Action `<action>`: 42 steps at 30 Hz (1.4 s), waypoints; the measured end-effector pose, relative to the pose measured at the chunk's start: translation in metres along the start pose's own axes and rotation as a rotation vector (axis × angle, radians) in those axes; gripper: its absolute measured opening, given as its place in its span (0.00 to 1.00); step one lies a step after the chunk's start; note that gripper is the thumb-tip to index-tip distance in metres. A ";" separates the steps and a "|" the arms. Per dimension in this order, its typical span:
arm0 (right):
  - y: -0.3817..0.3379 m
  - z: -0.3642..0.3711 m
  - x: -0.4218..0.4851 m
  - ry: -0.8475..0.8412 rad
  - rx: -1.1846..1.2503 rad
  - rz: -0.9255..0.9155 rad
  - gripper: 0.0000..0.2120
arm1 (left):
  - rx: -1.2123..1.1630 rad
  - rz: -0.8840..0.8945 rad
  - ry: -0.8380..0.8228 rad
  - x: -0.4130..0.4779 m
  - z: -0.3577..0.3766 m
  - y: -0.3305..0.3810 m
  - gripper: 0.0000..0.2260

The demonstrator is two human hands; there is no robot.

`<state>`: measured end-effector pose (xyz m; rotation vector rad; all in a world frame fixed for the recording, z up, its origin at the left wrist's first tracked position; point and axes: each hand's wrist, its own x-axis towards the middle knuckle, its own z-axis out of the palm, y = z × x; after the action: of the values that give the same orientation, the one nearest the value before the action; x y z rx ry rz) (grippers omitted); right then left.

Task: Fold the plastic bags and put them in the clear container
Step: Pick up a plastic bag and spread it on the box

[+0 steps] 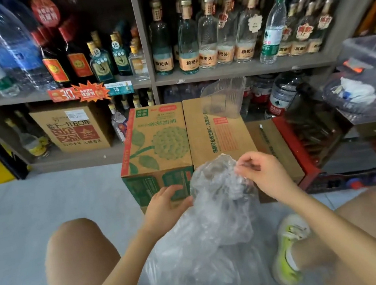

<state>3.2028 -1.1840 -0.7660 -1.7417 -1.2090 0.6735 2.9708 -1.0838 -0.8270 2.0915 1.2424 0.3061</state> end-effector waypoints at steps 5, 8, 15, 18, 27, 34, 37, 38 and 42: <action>-0.029 -0.010 0.014 0.025 0.117 -0.032 0.07 | -0.086 -0.071 -0.075 0.000 0.016 0.012 0.35; -0.037 -0.018 0.024 0.051 0.159 -0.035 0.06 | -0.147 -0.108 -0.080 0.006 0.021 0.021 0.37; -0.052 -0.039 0.044 0.061 0.170 -0.030 0.04 | -0.238 -0.060 -0.019 0.023 0.019 0.038 0.09; -0.056 -0.052 0.055 0.060 0.153 -0.032 0.03 | -0.295 -0.031 0.055 0.029 -0.005 0.042 0.04; -0.037 -0.092 0.110 0.027 -0.056 0.089 0.09 | -0.423 -0.067 0.134 0.051 -0.105 0.029 0.08; -0.057 -0.079 0.133 0.225 -0.460 0.055 0.36 | -0.511 -0.040 0.184 0.074 -0.123 0.044 0.18; -0.097 -0.042 0.111 0.049 -0.599 -0.290 0.46 | -0.552 -0.025 0.196 0.081 -0.124 0.060 0.21; -0.110 -0.025 0.103 -0.065 -0.630 -0.353 0.49 | -0.553 -0.022 0.205 0.085 -0.124 0.064 0.23; -0.112 0.027 0.106 -0.148 -0.628 -0.432 0.44 | -0.457 0.073 0.212 0.090 -0.124 0.086 0.19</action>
<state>3.1713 -1.0612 -0.6736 -1.8370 -1.9783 0.1648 3.0137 -0.9817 -0.6906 1.7406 1.0892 0.7838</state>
